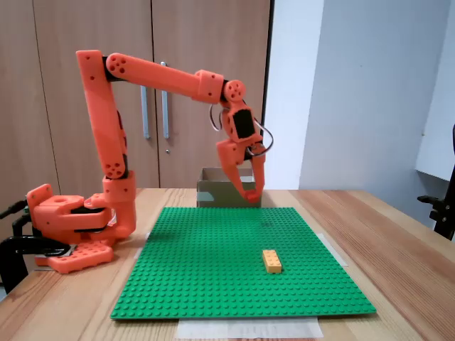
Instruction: Pick the red lego block and put it in the box.
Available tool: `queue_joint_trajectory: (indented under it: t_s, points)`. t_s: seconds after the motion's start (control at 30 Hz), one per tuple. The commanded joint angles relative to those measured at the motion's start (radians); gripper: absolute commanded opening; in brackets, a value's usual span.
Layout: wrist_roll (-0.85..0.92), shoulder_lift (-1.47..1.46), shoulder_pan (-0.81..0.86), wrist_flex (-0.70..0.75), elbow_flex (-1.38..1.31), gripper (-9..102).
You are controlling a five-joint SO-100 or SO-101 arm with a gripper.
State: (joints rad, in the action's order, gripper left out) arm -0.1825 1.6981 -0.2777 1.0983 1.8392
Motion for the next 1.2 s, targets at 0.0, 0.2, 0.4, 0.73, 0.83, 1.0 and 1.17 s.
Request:
queue_joint_trajectory:
  t_s: [0.0,0.2,0.4,0.73,0.83,1.0,1.17]
  points:
    - [0.014,0.077,-0.018,0.028,-0.012,3]
    - [0.029,0.167,-0.057,0.109,-0.028,4]
    - [0.06,0.221,-0.14,0.195,-0.083,4]
    - [0.074,0.212,-0.287,0.229,-0.167,4]
    - [0.075,0.204,-0.325,0.204,-0.167,4]
    - [0.064,0.175,-0.385,0.178,-0.163,3]
    - [0.058,0.129,-0.434,0.158,-0.161,4]
